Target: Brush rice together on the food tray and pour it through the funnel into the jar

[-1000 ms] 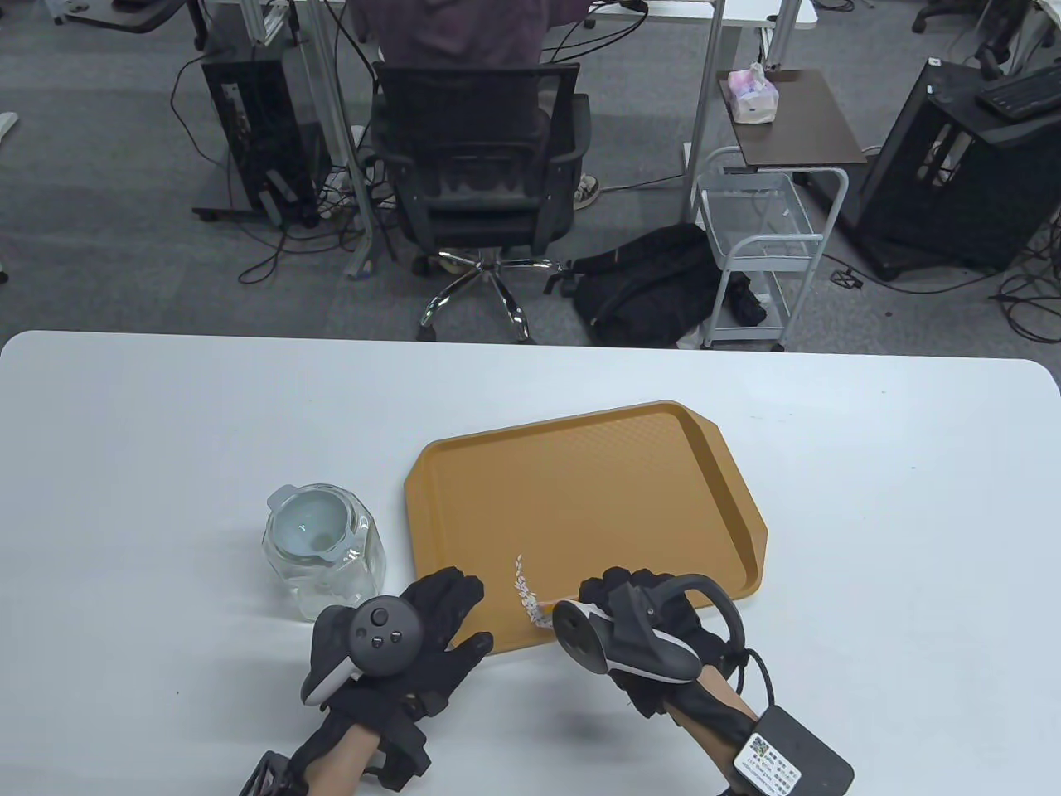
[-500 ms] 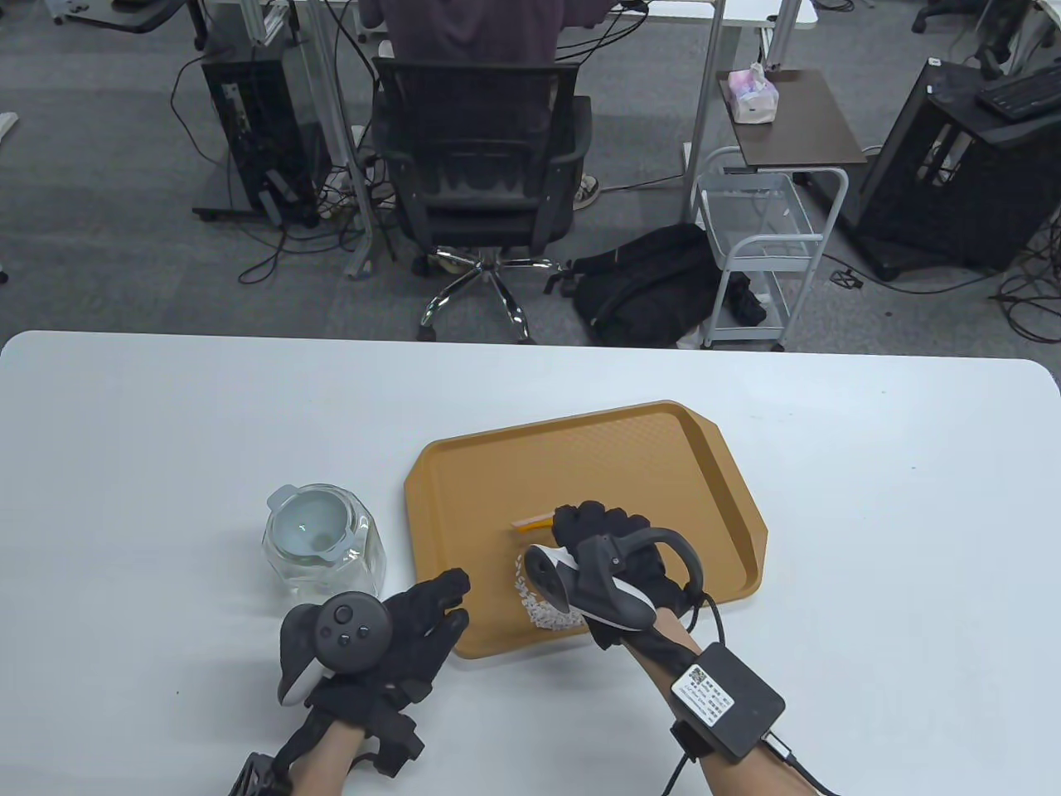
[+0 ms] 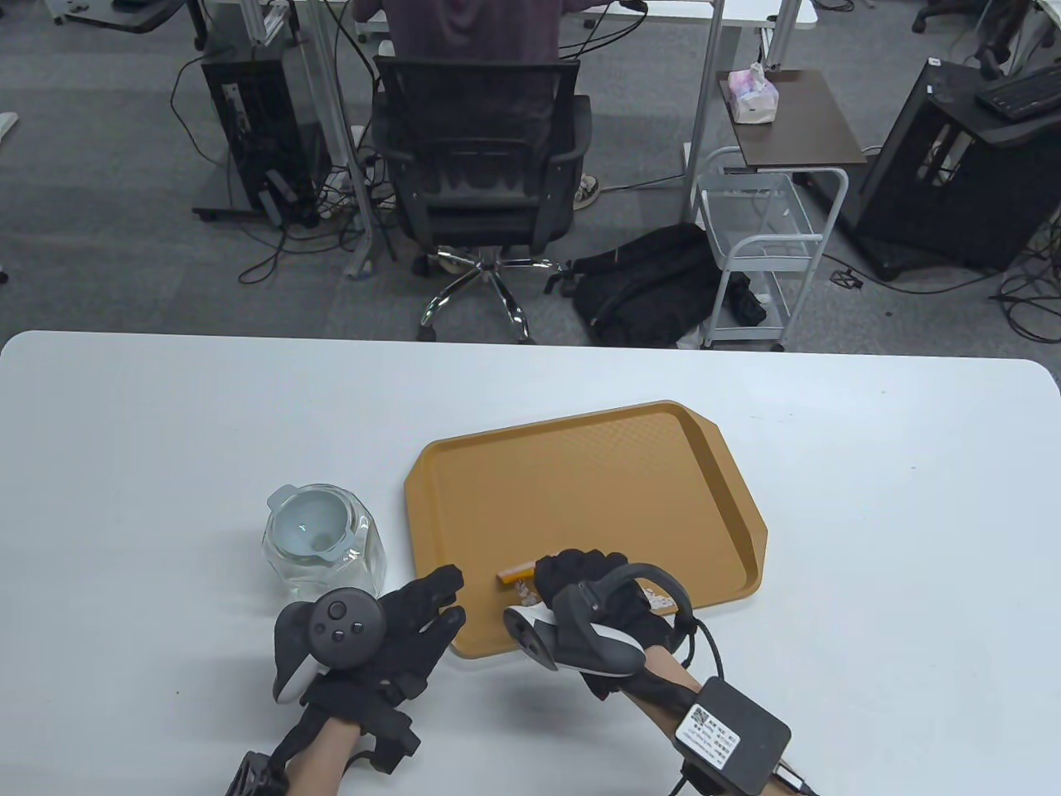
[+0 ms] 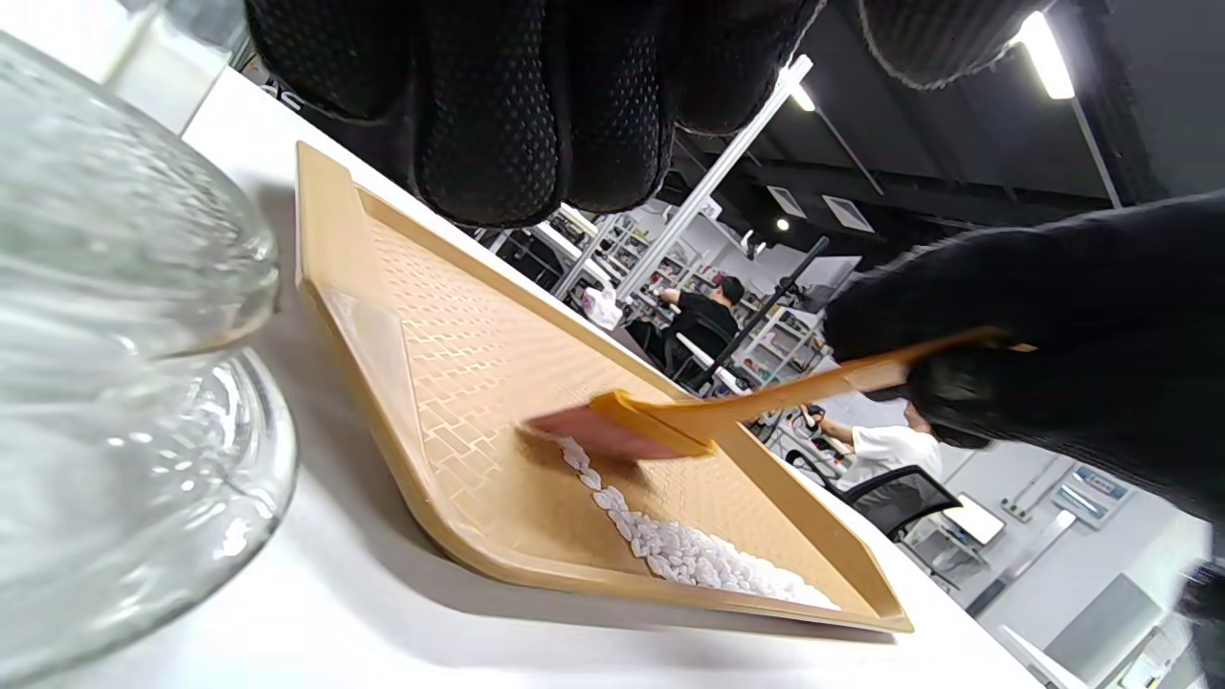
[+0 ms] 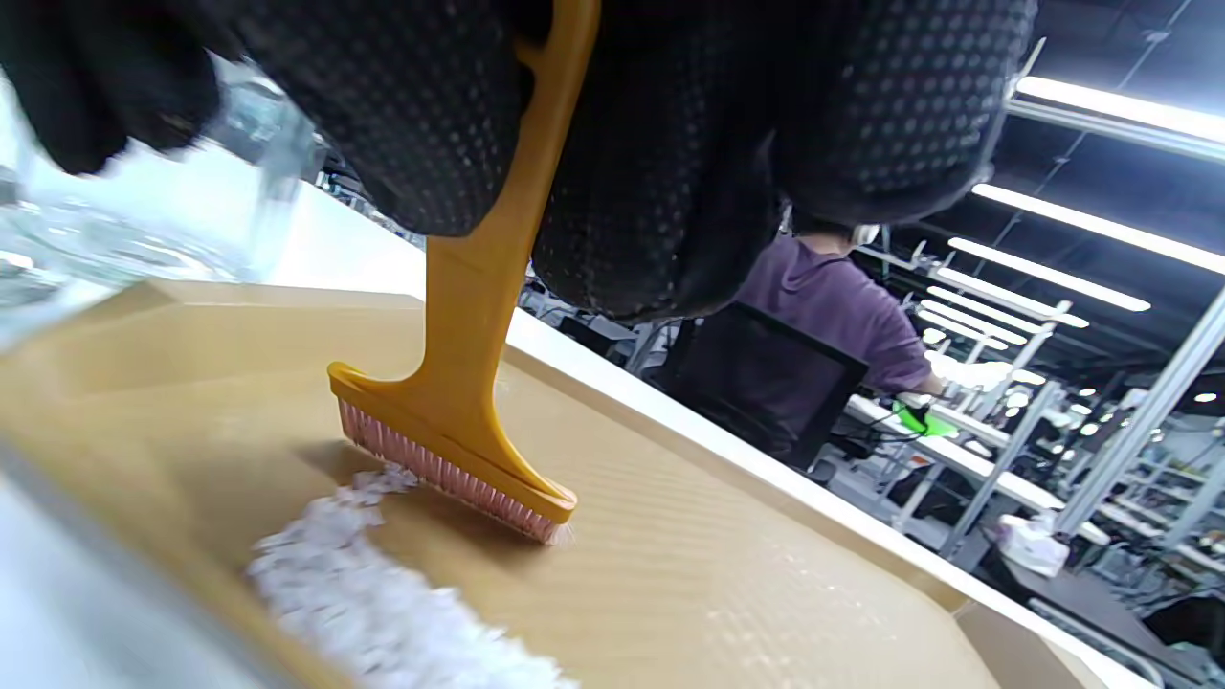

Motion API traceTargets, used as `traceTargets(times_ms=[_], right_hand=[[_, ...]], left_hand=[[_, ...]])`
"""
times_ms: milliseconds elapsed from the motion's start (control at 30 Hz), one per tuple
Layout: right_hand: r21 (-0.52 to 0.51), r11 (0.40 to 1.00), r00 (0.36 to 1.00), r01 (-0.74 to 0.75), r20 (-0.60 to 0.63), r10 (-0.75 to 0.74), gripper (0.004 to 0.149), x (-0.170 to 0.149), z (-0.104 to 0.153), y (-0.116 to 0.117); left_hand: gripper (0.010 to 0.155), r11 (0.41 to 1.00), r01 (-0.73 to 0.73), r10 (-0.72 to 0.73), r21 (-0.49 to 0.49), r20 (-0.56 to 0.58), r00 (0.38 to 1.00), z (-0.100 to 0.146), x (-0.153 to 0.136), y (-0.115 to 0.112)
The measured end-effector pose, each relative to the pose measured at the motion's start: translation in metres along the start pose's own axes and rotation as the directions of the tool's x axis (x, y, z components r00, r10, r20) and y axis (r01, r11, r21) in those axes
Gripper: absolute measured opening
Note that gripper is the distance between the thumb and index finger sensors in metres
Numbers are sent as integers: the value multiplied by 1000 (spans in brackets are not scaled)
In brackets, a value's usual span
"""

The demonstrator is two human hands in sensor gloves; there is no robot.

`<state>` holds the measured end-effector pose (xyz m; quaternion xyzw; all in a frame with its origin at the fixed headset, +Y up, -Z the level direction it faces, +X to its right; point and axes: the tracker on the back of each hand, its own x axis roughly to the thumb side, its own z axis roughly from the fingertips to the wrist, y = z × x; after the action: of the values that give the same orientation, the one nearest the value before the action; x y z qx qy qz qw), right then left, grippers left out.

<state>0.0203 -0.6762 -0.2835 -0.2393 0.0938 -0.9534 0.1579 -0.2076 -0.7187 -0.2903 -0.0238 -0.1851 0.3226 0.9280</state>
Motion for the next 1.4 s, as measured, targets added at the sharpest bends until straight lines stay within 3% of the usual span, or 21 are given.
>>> traceTargets(times_ms=[100,267,467,600,833,1100,1400], right_hand=[[13,1000,999,18,48,-19,47,3,20,-10],[-24,1000,999,-1,46,2,47,-1,30,-13],[-38,996,980,86,-175,-91,49,-47,24,-25],[-34,998,944,51,-326,-59,51,-80,20,-27],[40,993,886,109,-456,-79,47,-115,15,-9],[85,995,912,46,-411,-7,42,-93,-2,7],[6,976,919,216,-340,-202,41,-51,-36,-3]], left_hand=[[64,1000,2,-2,-3,2,1000,0,0,-1],[64,1000,-1,0,-11,-7,1000,0,-1,-1],[64,1000,-7,7,-12,-16,1000,0,-3,-1],[64,1000,-4,4,-19,-14,1000,0,-3,-2],[64,1000,-3,3,-26,-7,1000,0,-2,-3],[65,1000,-7,7,-30,-1,1000,0,-2,-3],[65,999,-21,21,-26,2,1000,1,-3,-1]])
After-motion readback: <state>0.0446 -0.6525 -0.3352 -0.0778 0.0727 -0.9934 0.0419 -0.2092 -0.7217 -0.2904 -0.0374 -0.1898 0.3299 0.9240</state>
